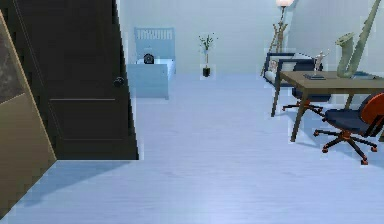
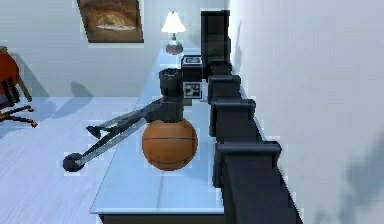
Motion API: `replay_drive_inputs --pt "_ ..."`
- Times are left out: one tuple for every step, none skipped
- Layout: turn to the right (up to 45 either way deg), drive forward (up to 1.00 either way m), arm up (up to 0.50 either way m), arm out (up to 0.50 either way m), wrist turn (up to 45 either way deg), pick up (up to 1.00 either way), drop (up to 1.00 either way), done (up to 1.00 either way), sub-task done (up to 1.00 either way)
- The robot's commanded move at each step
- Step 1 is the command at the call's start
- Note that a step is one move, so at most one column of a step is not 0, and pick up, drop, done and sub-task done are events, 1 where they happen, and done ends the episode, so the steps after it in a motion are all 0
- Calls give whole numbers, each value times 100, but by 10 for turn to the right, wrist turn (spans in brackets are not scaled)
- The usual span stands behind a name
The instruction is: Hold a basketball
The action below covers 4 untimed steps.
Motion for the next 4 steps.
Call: replay_drive_inputs --pt "0 0 0 0 450 0 0 0 0" --pt "0 0 0 0 270 0 0 0 0" --pt "0 0 -24 0 0 0 0 0 0" --pt "0 0 0 0 0 100 0 0 0"
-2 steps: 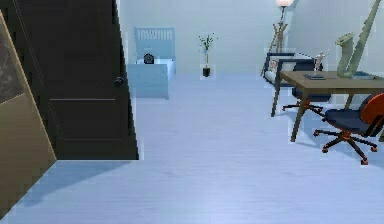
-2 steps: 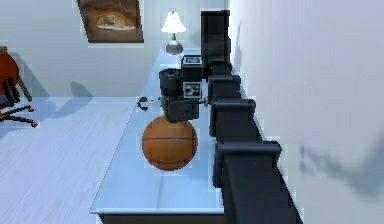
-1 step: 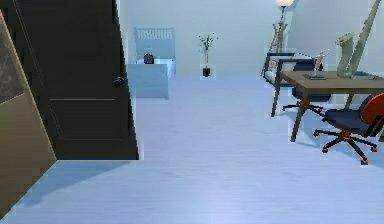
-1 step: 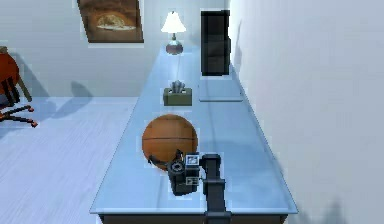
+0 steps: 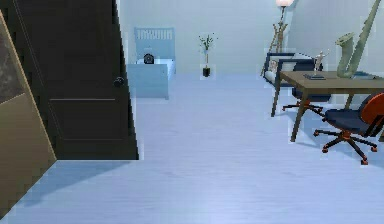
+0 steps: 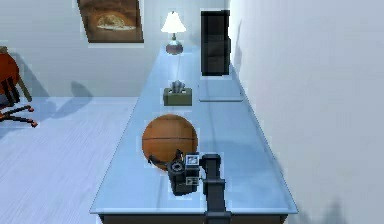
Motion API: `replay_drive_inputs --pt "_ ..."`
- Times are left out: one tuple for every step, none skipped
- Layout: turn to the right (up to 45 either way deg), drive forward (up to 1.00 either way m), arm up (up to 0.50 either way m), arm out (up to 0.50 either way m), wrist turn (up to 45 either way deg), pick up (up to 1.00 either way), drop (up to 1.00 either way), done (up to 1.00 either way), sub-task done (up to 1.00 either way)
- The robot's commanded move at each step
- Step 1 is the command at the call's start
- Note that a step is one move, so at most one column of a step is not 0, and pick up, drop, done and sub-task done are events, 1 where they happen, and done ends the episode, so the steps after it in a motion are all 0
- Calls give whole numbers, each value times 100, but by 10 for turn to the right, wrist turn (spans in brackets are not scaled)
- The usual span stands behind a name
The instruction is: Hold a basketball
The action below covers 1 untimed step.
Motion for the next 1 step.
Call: replay_drive_inputs --pt "0 0 10 0 0 0 0 0 0"
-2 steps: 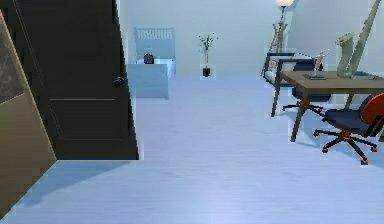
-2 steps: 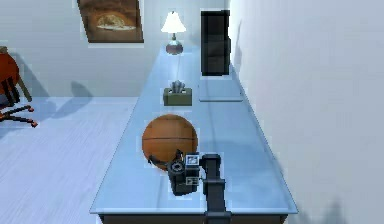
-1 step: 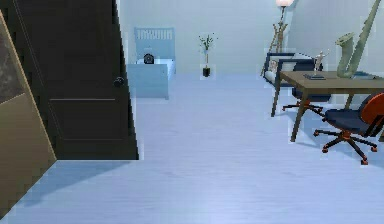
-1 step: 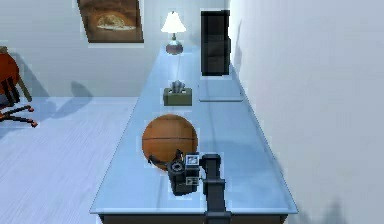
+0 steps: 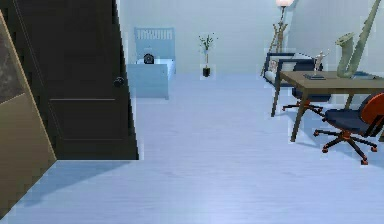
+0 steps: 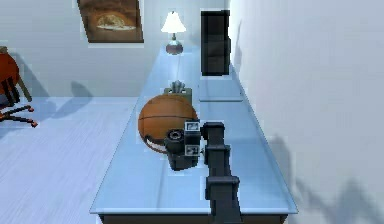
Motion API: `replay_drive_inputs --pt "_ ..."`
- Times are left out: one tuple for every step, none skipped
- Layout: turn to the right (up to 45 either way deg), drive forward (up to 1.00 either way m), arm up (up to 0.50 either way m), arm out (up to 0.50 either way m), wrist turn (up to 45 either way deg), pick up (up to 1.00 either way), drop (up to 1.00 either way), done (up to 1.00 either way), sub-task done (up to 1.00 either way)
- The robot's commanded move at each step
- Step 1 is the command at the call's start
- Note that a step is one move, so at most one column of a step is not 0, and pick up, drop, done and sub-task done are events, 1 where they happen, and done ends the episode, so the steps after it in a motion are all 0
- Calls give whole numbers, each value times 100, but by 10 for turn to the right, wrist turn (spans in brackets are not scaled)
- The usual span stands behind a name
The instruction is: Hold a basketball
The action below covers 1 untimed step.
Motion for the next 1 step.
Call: replay_drive_inputs --pt "0 0 0 0 0 0 0 100 0"
